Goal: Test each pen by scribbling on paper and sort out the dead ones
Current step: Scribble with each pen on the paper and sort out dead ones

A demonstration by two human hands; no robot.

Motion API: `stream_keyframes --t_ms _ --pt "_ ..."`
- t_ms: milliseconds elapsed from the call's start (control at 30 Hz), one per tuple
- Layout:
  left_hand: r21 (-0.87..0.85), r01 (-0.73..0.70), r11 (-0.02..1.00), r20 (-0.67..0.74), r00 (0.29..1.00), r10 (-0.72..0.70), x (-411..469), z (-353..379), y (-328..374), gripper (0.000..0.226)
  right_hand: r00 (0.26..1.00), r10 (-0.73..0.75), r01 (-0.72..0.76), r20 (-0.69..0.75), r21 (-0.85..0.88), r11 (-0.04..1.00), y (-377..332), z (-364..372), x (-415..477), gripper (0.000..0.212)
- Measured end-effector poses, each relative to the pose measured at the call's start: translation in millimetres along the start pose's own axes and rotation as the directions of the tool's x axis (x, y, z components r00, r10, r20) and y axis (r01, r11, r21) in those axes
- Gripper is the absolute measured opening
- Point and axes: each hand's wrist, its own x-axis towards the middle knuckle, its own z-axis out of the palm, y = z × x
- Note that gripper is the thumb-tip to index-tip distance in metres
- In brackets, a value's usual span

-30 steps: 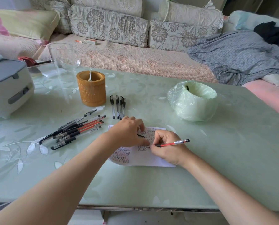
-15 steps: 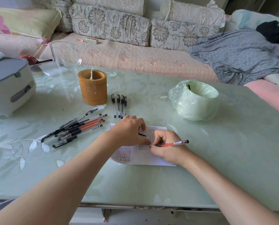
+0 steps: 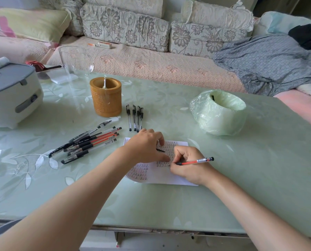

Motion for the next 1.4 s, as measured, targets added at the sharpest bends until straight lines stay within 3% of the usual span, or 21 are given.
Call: stream_keyframes --t_ms 533,1400 --pt "0.003 0.005 1.0 -0.001 1.0 -0.005 0.3 -1.0 0.3 0.057 0.999 -0.037 0.038 -0.038 0.023 0.999 -0.3 0.7 0.3 0.015" --pt "-0.006 -0.002 1.0 -0.001 1.0 0.002 -4.6 -4.0 4.5 0.057 1.0 0.001 -0.002 0.03 0.009 1.0 -9.9 -1.0 -2.3 0.016"
